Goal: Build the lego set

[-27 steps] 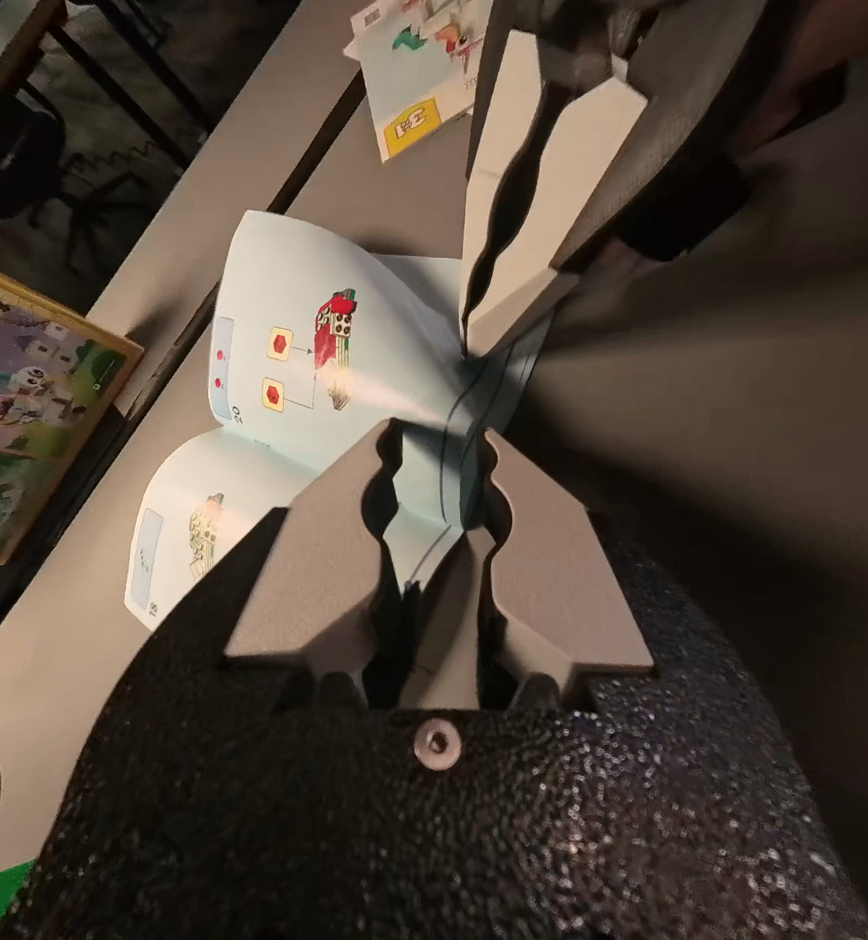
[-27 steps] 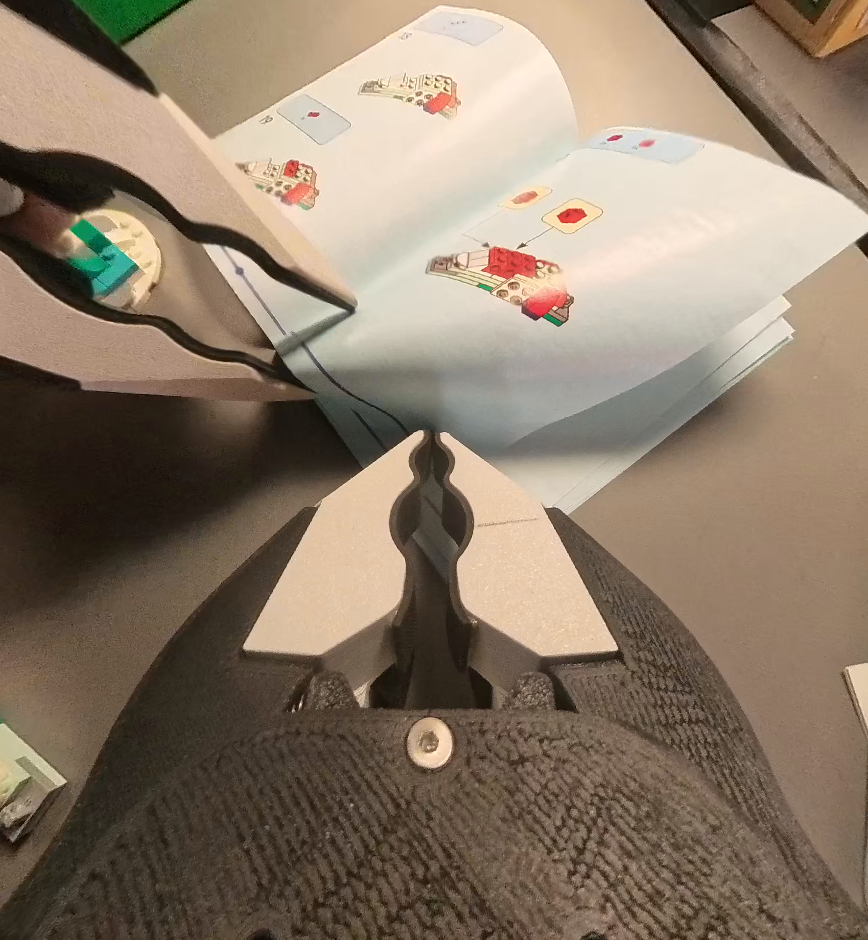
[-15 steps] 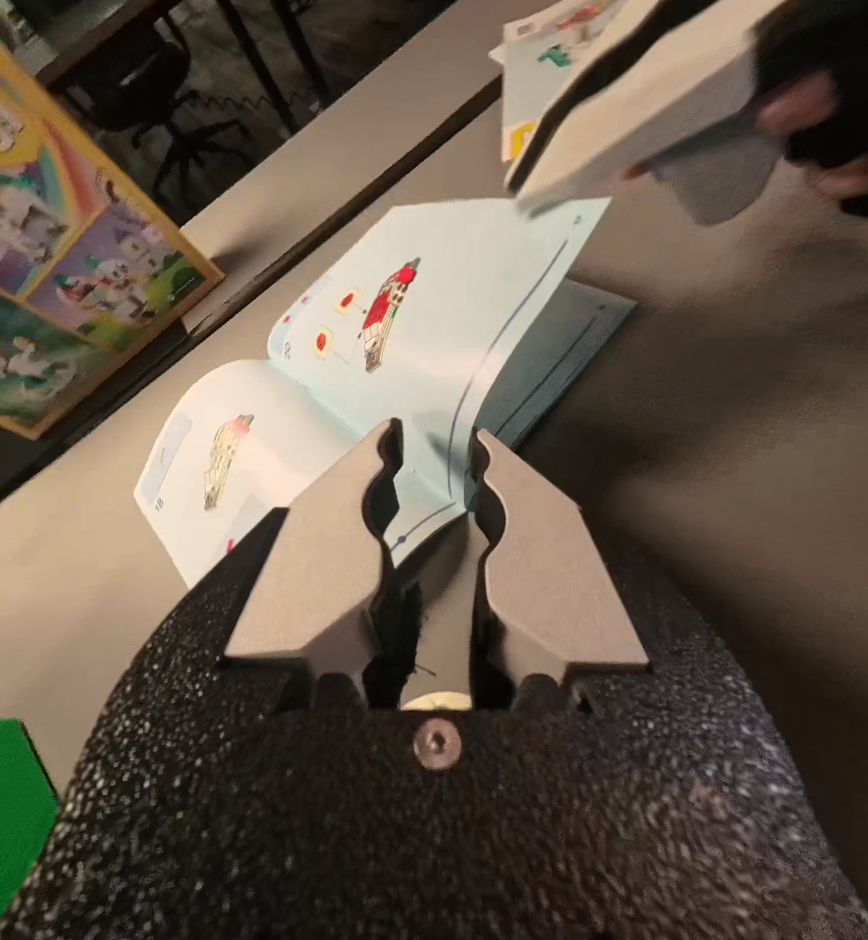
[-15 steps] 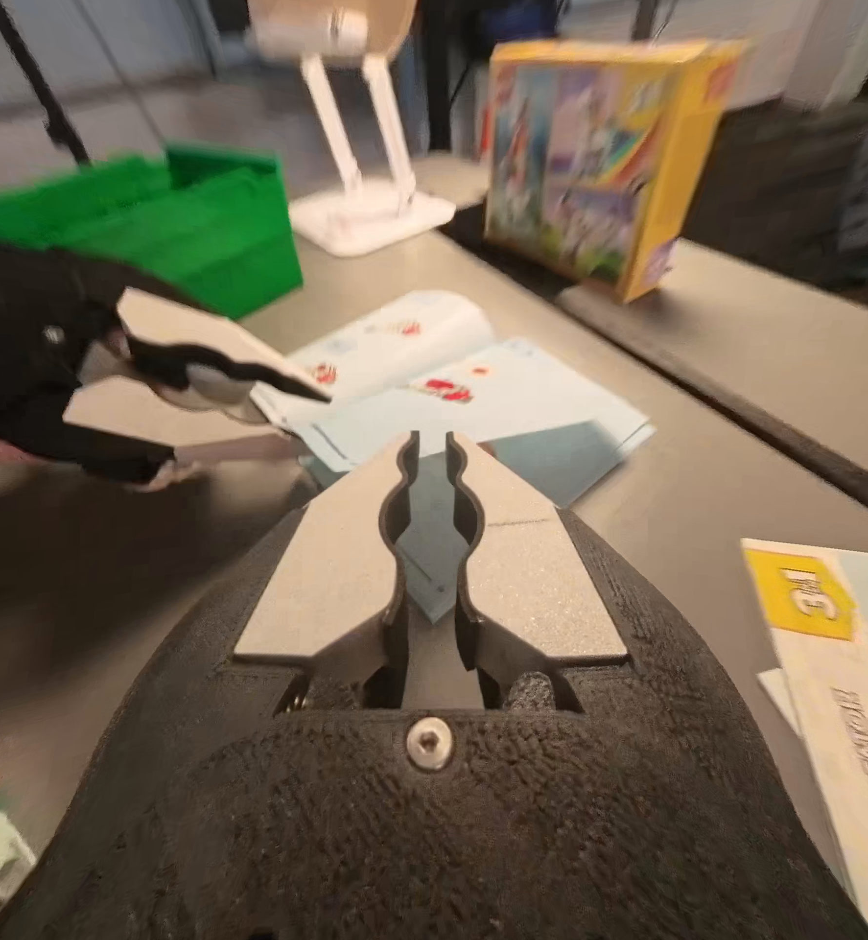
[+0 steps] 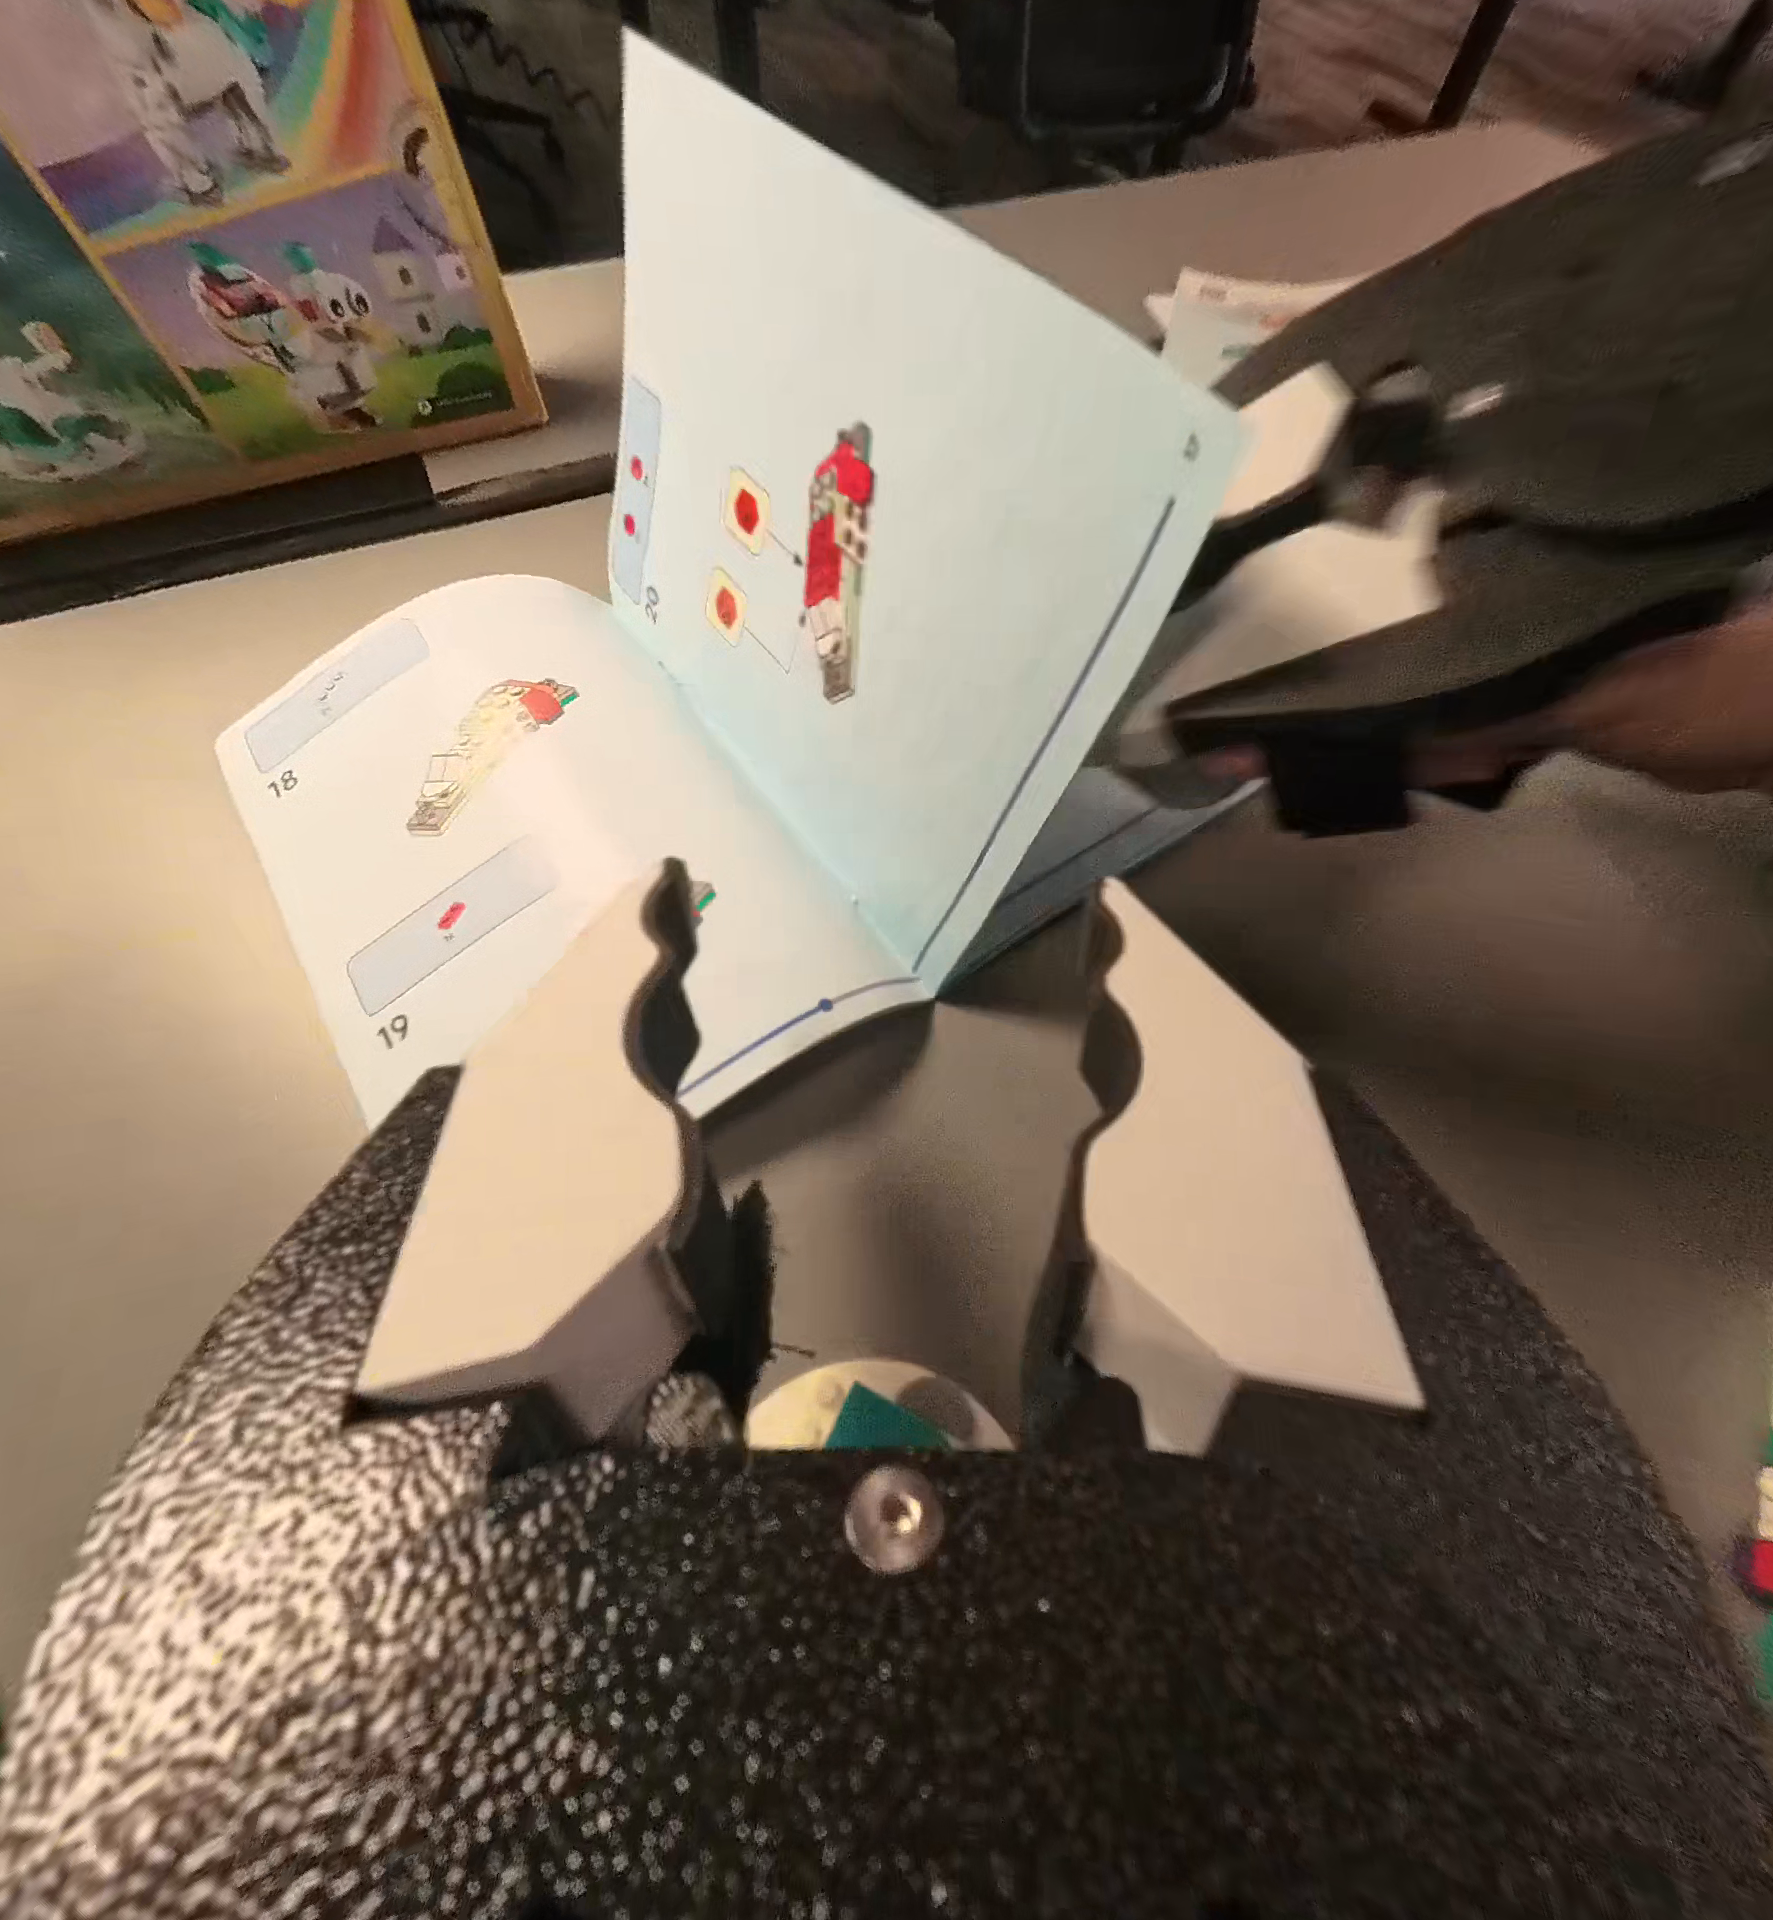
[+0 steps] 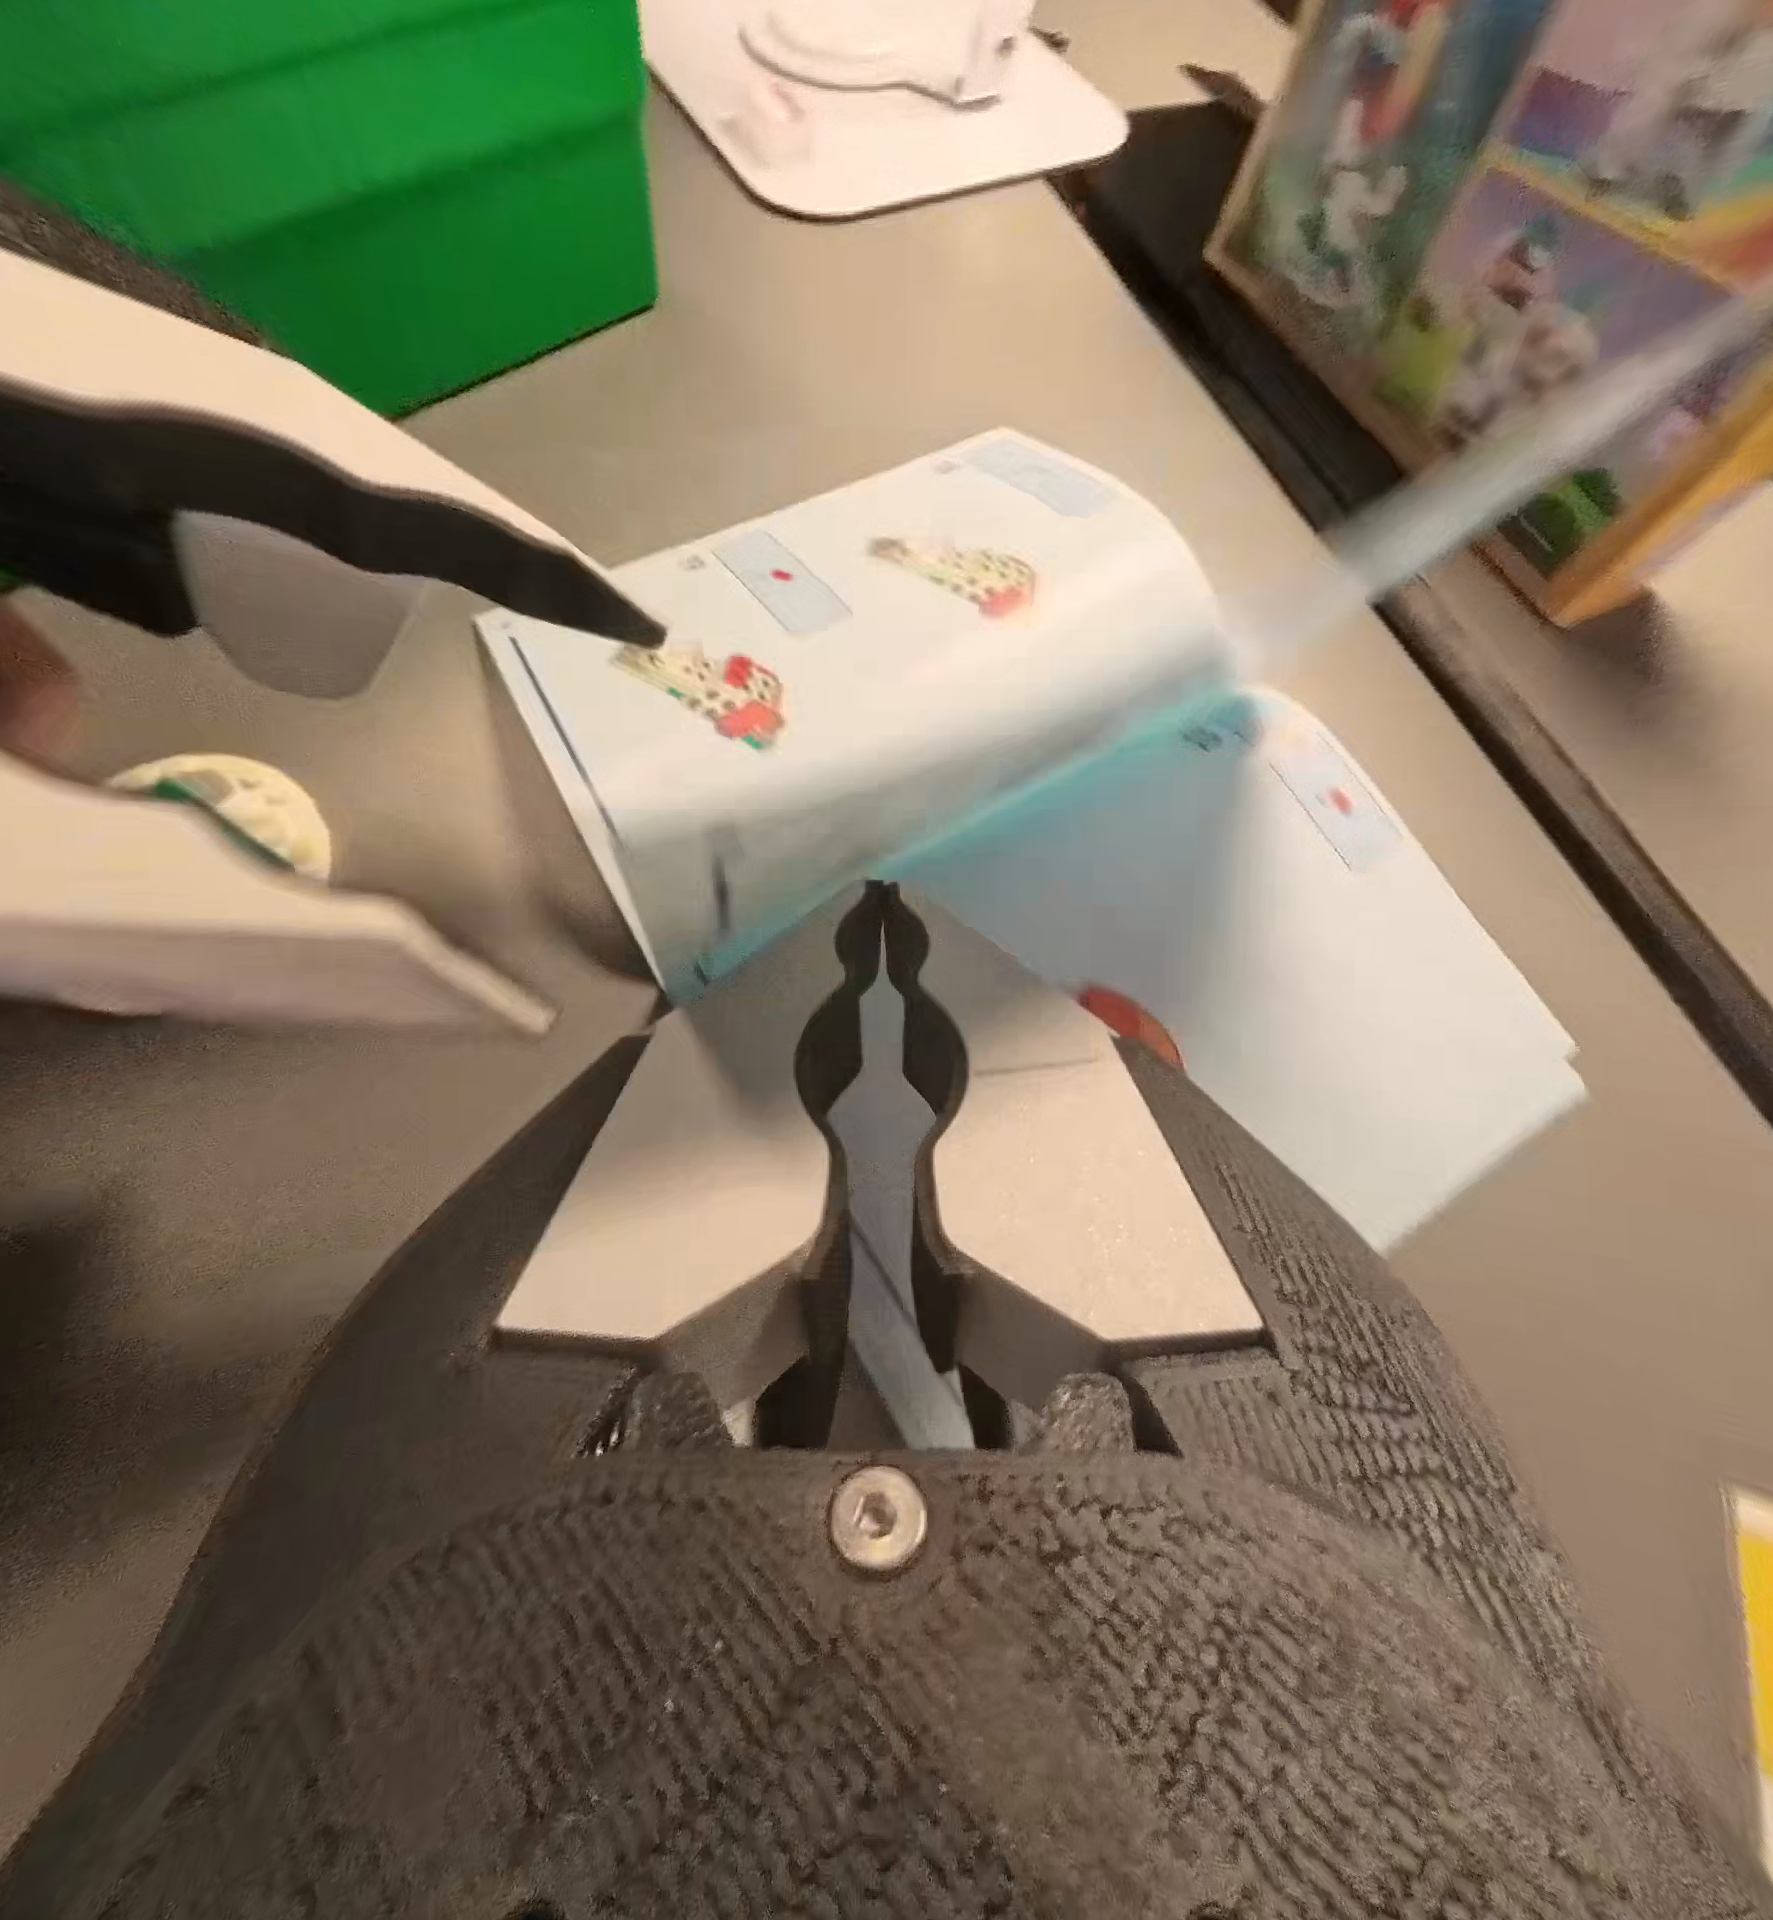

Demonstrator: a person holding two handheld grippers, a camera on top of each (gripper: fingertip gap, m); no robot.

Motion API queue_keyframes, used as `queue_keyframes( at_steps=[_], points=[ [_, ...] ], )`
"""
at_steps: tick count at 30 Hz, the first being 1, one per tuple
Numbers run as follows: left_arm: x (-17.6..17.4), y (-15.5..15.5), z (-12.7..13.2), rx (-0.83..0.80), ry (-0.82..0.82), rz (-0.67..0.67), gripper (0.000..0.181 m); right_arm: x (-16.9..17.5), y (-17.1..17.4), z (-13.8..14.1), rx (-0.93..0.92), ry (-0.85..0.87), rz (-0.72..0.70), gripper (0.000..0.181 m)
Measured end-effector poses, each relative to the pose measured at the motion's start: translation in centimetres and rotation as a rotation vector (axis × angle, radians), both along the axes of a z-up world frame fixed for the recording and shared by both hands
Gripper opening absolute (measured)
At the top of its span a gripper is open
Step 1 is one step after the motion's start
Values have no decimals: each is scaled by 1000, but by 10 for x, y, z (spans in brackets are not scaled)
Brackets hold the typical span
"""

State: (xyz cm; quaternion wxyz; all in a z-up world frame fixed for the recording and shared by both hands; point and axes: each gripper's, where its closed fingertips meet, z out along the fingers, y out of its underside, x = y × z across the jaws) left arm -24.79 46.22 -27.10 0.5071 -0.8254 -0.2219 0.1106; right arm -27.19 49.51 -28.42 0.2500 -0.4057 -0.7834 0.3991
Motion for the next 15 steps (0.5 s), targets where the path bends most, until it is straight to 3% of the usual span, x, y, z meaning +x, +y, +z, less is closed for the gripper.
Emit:
queue_keyframes(
  at_steps=[5,7,15],
  points=[
    [4,-29,31,129,54,42,83,-21,-30,-19,58,-91,92,0],
    [7,-38,37,146,70,45,81,-26,-37,-24,68,-107,108,0],
    [20,-45,23,88,28,28,82,-31,-45,-33,110,-171,129,0]
  ],
)
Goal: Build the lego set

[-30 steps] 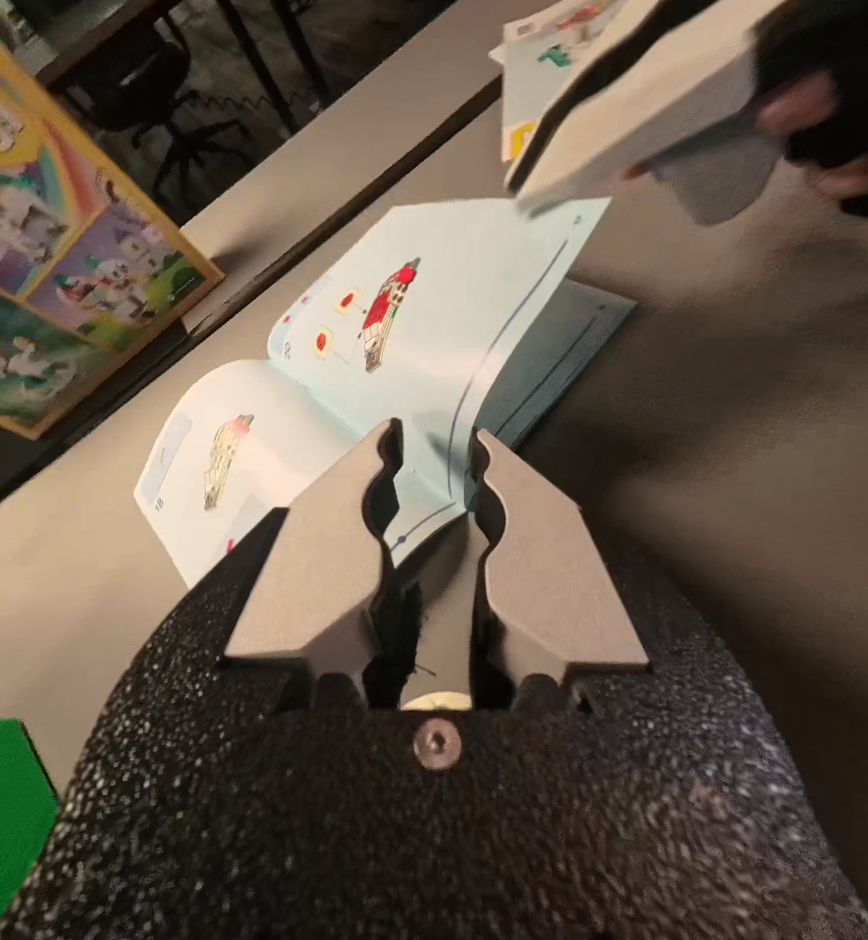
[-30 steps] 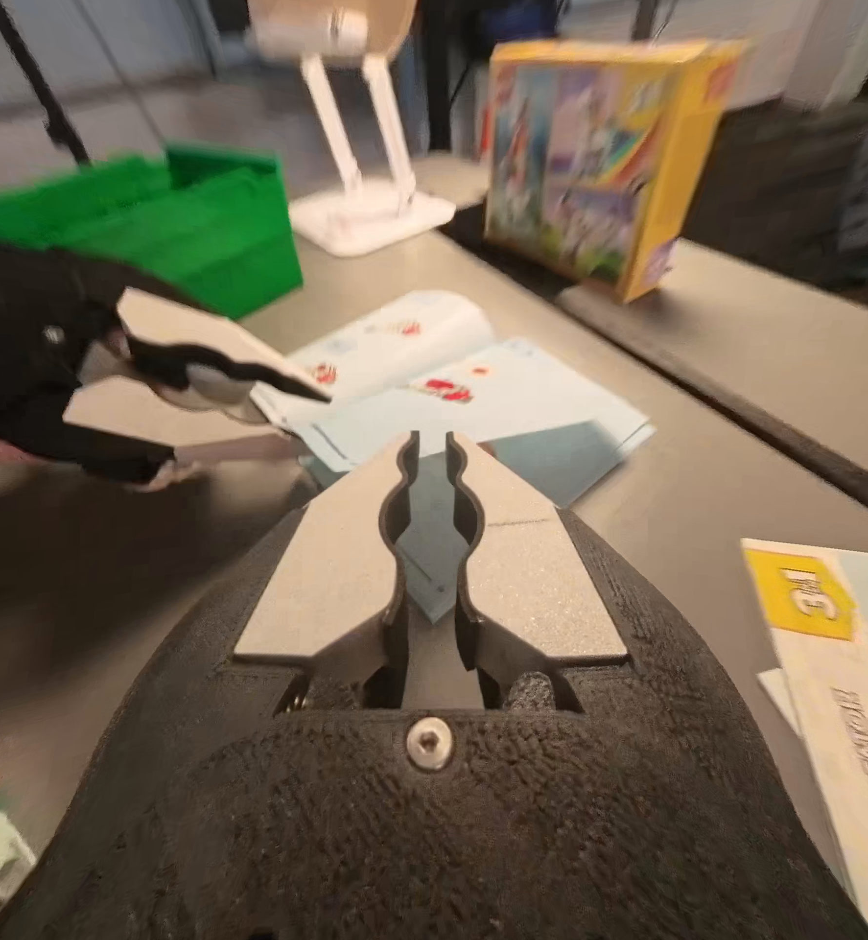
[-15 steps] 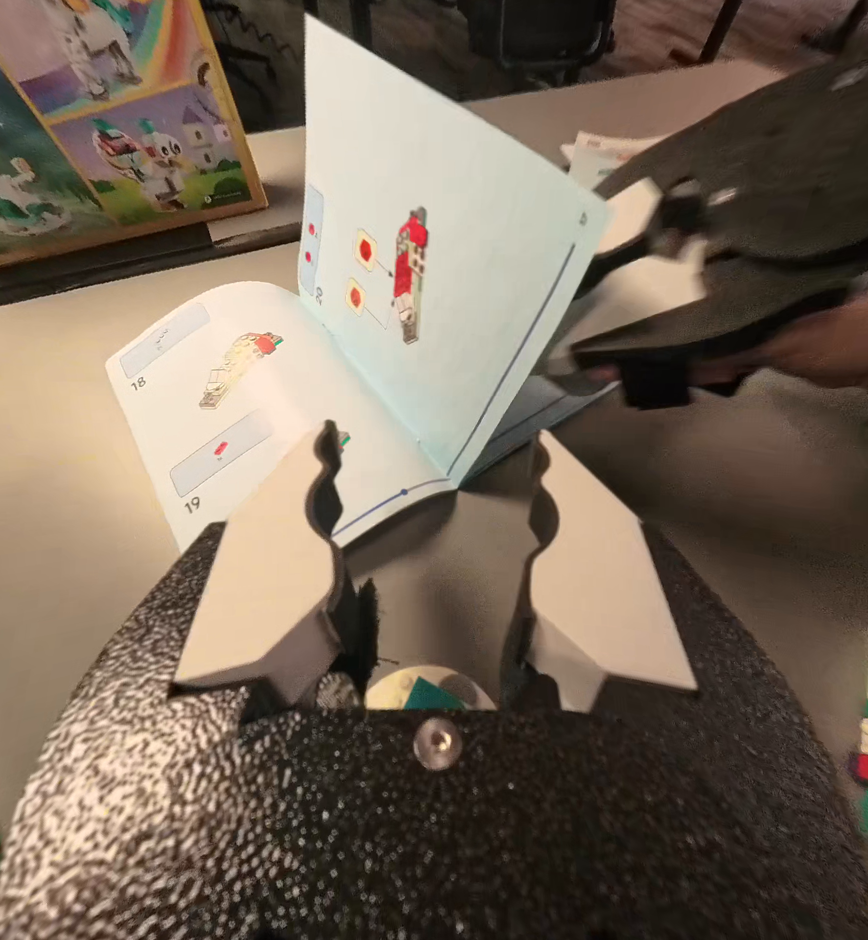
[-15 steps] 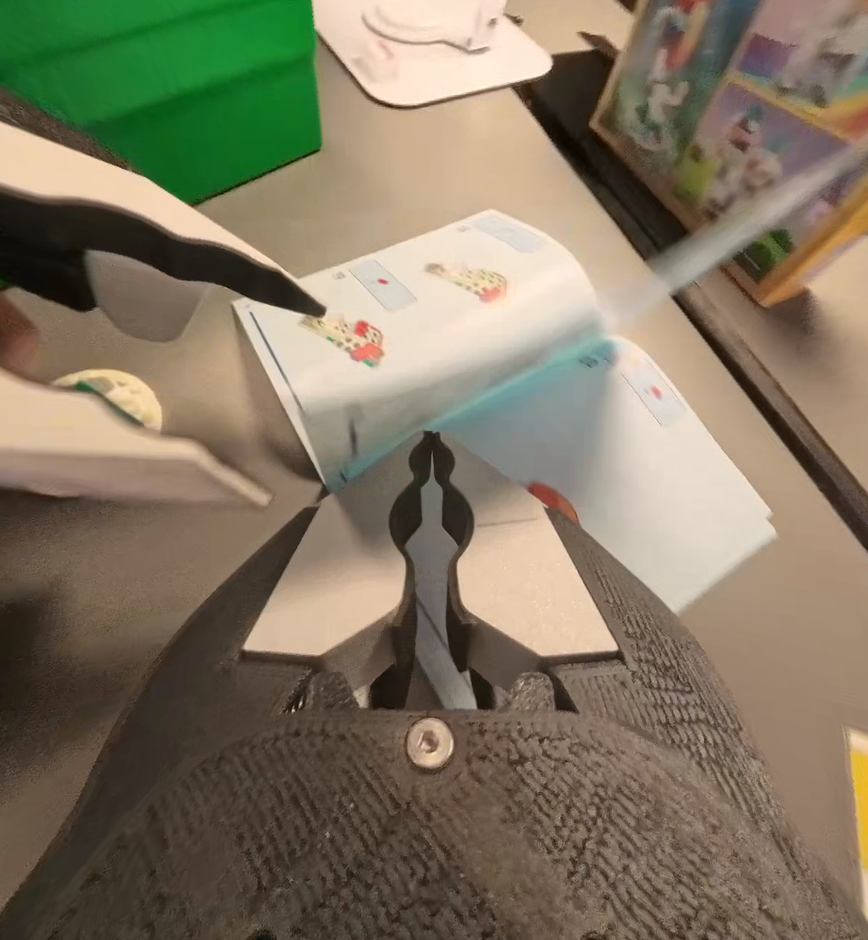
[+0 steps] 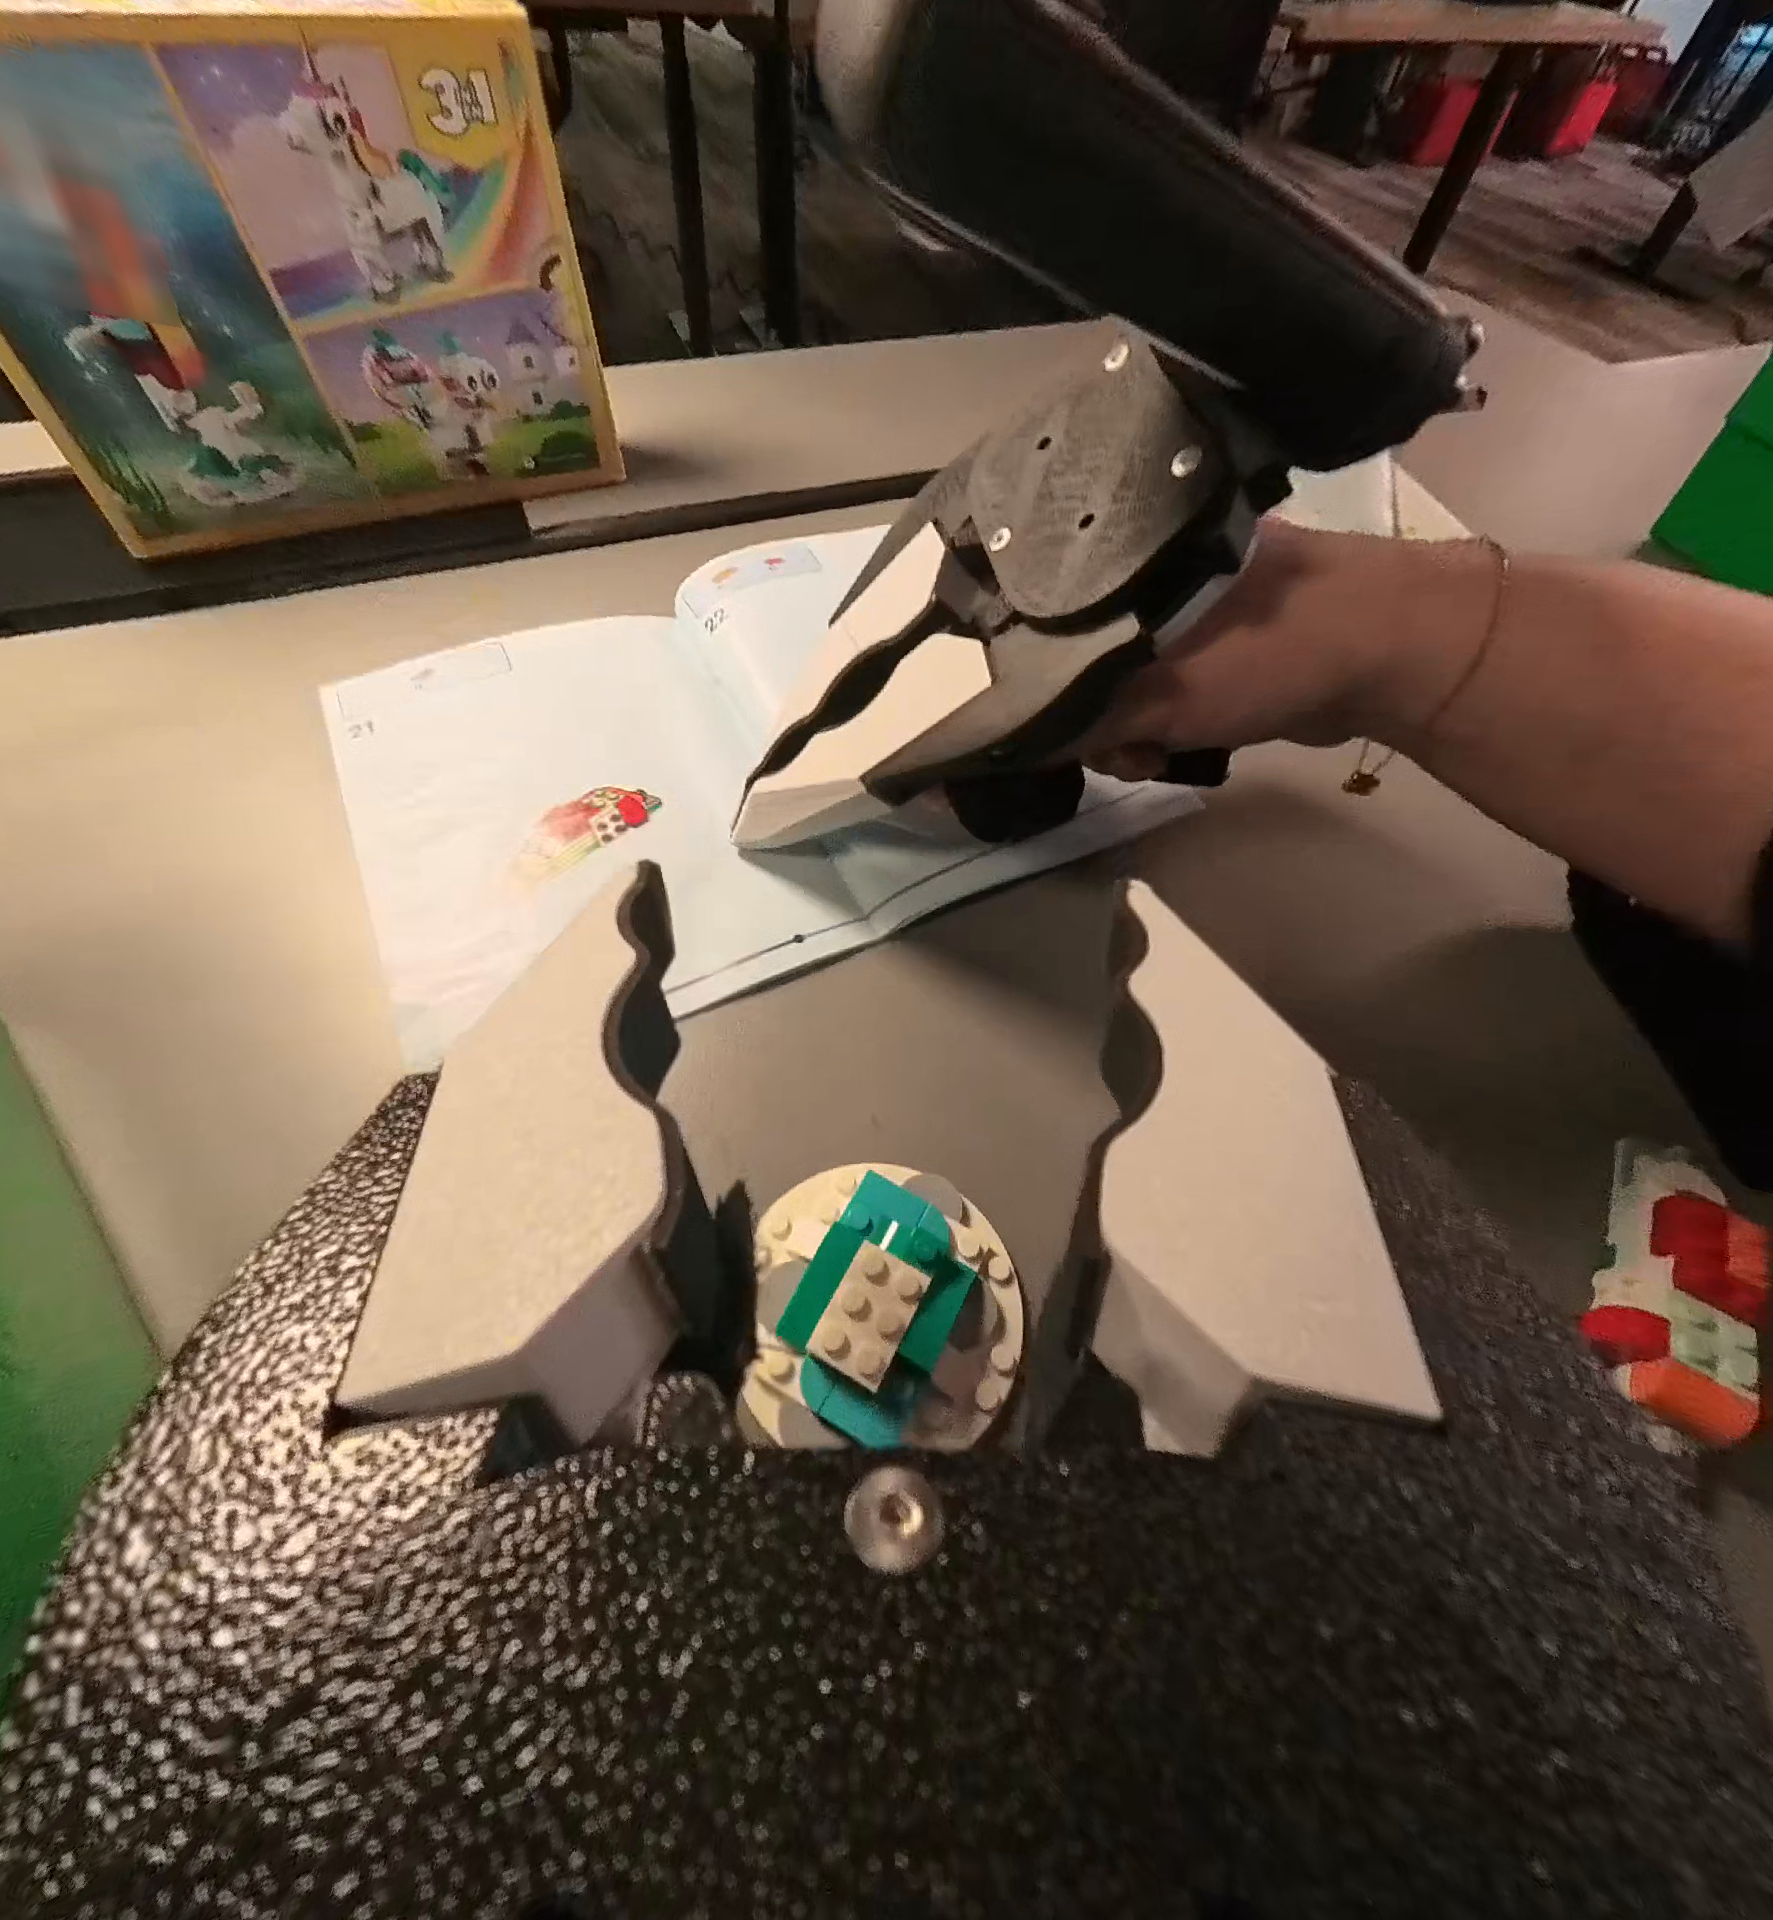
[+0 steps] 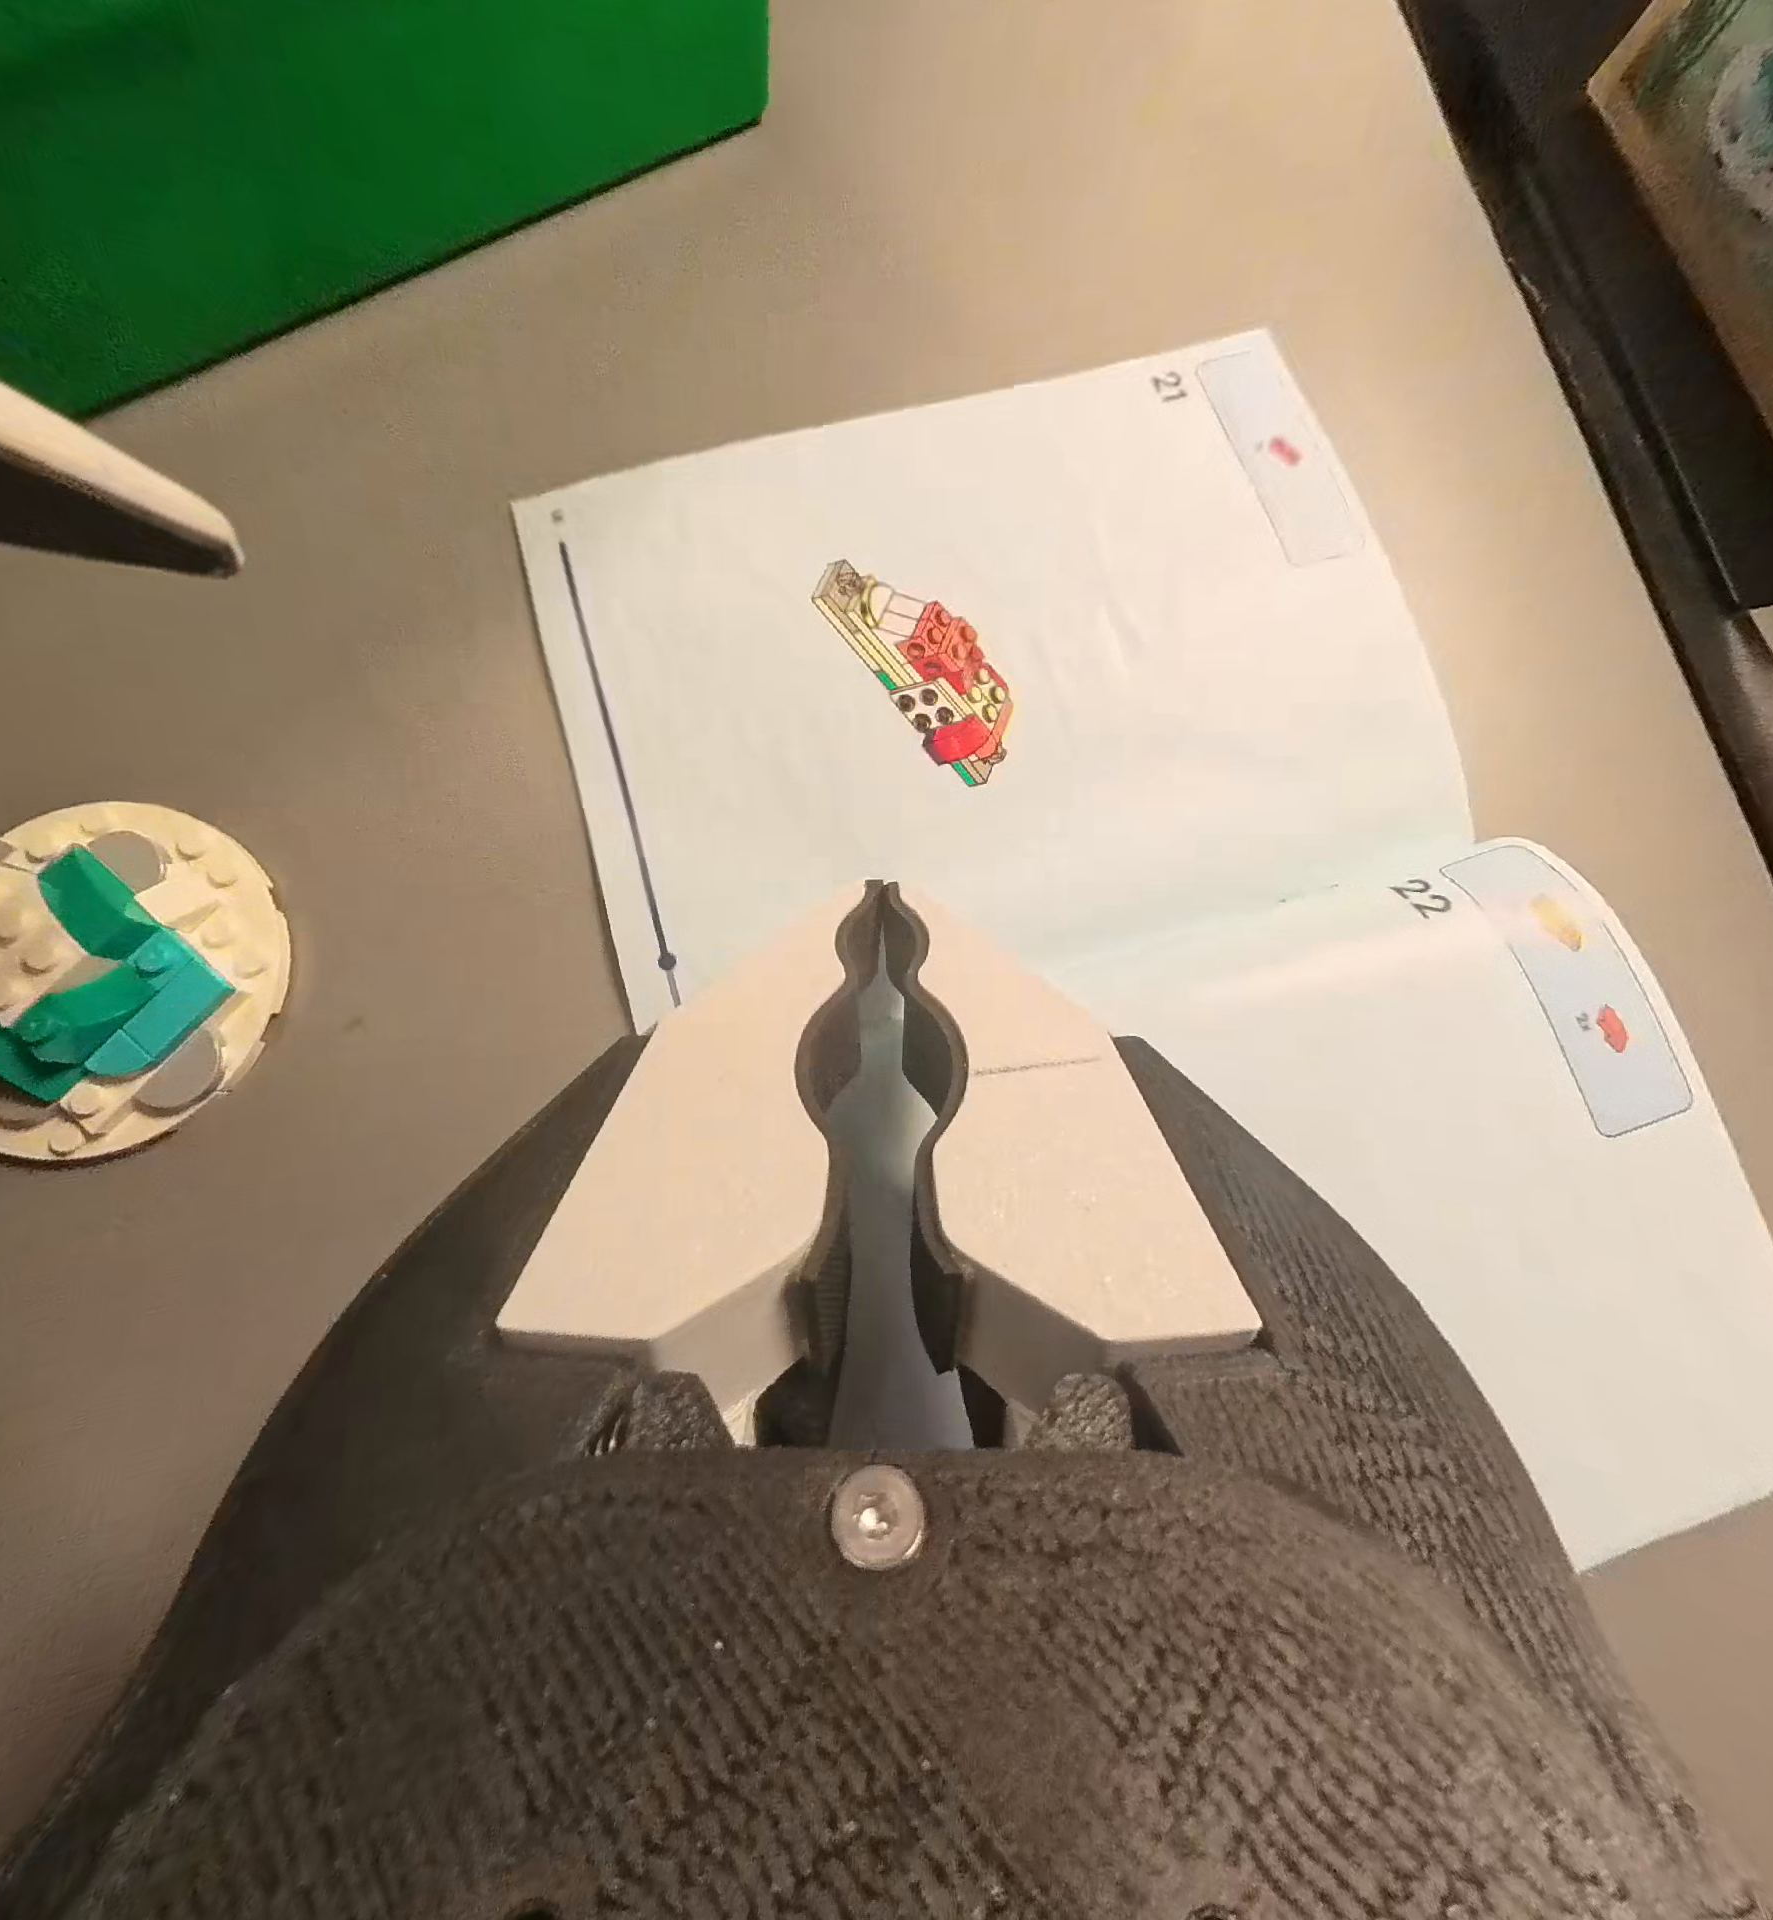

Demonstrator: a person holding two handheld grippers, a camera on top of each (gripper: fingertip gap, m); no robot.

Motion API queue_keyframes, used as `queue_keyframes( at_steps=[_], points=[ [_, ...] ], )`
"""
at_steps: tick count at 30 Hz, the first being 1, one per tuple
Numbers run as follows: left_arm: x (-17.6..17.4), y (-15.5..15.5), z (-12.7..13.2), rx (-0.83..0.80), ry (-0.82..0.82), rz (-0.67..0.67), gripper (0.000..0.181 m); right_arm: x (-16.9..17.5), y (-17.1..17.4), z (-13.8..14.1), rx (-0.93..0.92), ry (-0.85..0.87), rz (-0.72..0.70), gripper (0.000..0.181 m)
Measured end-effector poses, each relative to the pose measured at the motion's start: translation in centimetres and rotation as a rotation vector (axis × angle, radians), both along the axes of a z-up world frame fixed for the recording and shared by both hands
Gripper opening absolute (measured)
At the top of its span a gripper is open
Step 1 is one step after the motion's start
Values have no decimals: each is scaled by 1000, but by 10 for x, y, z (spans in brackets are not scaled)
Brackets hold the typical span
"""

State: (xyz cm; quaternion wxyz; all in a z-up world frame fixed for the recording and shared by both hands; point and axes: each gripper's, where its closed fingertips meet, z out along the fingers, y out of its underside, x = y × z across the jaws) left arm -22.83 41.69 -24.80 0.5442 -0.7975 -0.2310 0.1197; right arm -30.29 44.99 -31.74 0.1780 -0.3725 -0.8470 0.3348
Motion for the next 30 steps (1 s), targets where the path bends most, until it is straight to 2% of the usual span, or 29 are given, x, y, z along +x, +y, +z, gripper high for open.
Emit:
queue_keyframes(
  at_steps=[6,14,20,28,30],
  points=[
    [15,1,-11,-15,-28,-46,81,10,7,-1,24,3,26,0],
    [48,1,-6,21,-9,-139,77,65,46,-1,71,12,103,0],
    [53,6,-1,53,5,-170,75,96,75,-1,48,38,7,0],
    [52,9,8,126,23,-179,74,110,72,0,-34,99,-112,0],
    [51,7,11,151,21,-183,74,106,71,12,-52,172,-107,4]
  ],
)
